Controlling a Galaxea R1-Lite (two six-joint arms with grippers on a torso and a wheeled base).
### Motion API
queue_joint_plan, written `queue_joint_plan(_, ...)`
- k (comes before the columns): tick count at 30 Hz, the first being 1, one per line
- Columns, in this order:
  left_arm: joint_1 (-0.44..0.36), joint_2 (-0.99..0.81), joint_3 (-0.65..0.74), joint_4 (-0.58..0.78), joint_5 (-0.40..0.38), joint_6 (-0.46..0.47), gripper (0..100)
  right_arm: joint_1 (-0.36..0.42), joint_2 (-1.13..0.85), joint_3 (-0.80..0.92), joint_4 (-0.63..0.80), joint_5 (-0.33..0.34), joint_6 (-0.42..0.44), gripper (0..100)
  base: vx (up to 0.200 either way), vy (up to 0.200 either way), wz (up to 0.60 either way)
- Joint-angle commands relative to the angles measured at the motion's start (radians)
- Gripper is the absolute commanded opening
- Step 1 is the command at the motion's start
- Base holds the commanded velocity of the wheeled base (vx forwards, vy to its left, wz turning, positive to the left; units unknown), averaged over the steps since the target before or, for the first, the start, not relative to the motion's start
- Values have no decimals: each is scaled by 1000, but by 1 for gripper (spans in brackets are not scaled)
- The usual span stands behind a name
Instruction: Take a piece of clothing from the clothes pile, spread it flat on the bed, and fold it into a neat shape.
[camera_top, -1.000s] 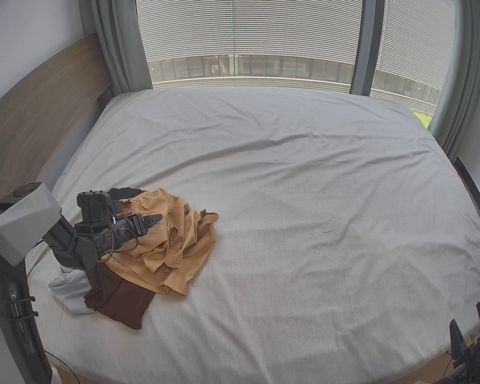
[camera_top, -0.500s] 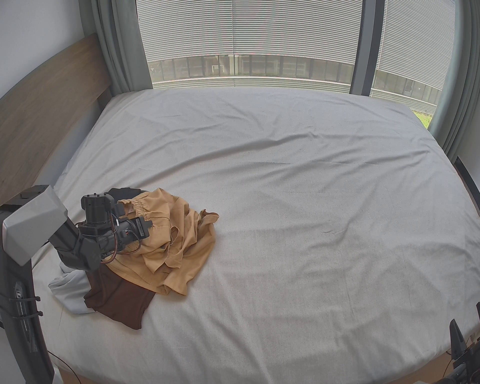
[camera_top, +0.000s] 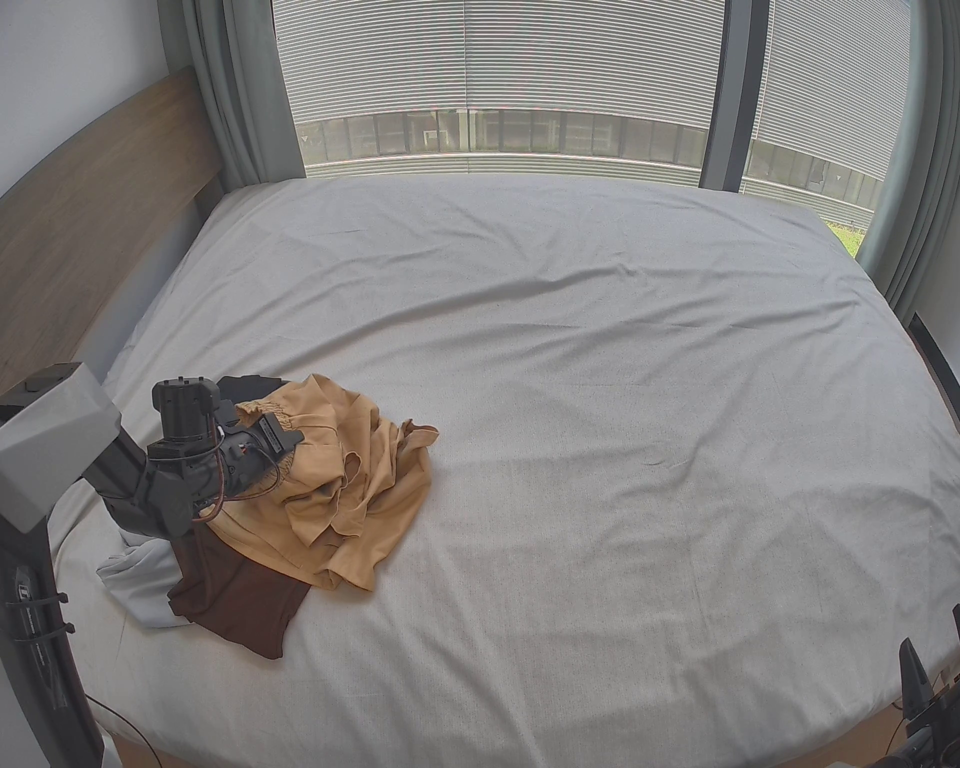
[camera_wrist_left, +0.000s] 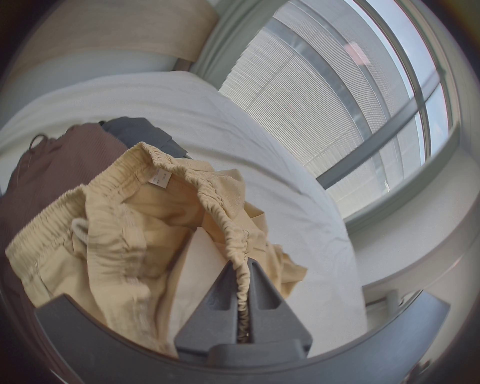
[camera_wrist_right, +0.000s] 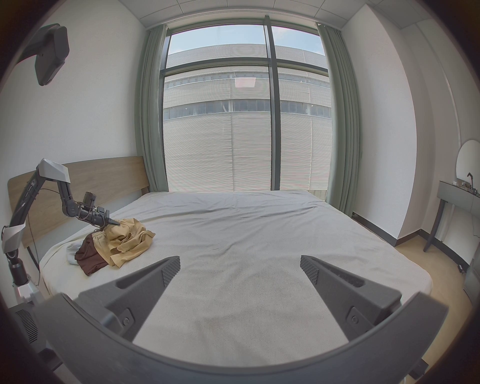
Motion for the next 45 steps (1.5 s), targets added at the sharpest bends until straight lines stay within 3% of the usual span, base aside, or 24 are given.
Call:
queue_joint_plan(1, 11, -84, 31, -2, -45, -145, 0, 1, -12, 18, 0, 0, 0, 100, 0, 0, 0)
queue_joint_plan(8, 46, -113, 45, -3, -162, -407, 0, -1, -12, 18, 0, 0, 0, 100, 0, 0, 0)
queue_joint_plan(10, 48, -121, 47, -3, -171, -438, 0, 1, -12, 18, 0, 0, 0, 100, 0, 0, 0)
queue_joint_plan(12, 49, -145, 47, -5, -200, -562, 0, -1, -12, 18, 0, 0, -2, 100, 0, 0, 0)
queue_joint_plan(18, 42, -168, 50, -16, -205, -643, 0, -1, -12, 18, 0, 0, -2, 100, 0, 0, 0)
queue_joint_plan(25, 25, -261, 48, -33, -208, -861, 0, -1, -12, 18, 0, 0, -2, 100, 0, 0, 0)
queue_joint_plan(45, -110, -333, 74, -62, -197, -933, 0, 1, -12, 18, 0, -2, -2, 100, 0, 0, 0)
